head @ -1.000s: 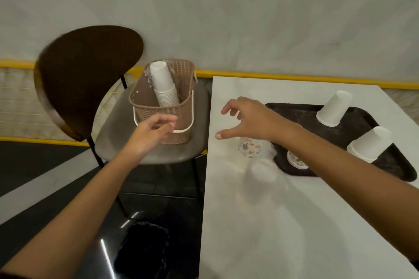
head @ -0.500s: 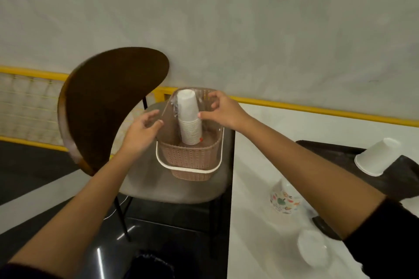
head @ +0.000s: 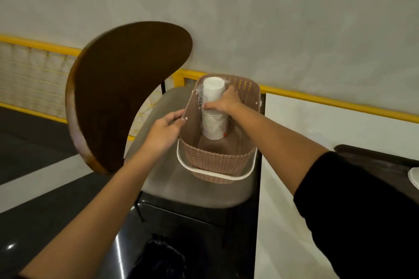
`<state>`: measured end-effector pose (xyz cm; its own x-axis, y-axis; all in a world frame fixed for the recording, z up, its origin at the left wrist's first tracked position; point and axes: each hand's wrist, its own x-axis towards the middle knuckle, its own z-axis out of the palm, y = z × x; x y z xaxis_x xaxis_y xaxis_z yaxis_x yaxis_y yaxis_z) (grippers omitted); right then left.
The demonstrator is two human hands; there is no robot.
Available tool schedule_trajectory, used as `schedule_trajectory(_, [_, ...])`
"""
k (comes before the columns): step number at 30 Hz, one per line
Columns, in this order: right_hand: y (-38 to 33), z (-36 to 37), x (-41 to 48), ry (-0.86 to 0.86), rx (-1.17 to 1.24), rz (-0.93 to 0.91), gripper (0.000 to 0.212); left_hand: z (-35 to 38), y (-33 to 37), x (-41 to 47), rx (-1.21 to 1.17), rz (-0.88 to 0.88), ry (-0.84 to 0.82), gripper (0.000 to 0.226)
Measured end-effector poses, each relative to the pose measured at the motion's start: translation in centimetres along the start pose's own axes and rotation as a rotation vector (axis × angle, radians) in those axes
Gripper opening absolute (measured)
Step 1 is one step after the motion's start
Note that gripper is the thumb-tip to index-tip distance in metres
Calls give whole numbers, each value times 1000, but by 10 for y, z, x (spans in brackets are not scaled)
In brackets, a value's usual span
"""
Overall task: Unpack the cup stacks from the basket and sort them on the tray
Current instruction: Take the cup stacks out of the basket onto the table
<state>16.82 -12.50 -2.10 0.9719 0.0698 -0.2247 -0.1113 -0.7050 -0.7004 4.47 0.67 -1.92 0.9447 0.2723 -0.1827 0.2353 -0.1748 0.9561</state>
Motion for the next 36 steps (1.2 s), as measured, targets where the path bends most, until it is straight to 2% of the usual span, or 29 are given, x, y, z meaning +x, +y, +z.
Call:
schedule_trajectory(10, [5, 8, -1, 87, 74, -51, 97, 0, 2, -8, 0, -39, 21, 34])
schedule_trajectory(15, [3, -18, -29, 116, 53, -119, 92, 0, 19, -17, 144, -68, -113, 44])
schedule_trajectory(19, [-11, -62, -71, 169, 55, -244, 80, 2, 39, -36, 219, 45, -32, 48])
schedule_trajectory(23, [-21, -110, -130, 212, 85, -396, 74, 16, 69, -68, 104, 107, -49, 44])
schedule_trajectory(27, [-18, -145, -190, 237, 118, -483, 73, 36, 96, -110, -63, 10, -153, 51])
schedule_trajectory(31, [-5, -168, -242, 243, 212, -520, 75, 58, 106, -155, -104, 64, -270, 27])
schedule_trajectory(36, [30, -204, -297, 306, 254, -523, 66, 99, 117, -200, -153, 77, -243, 29])
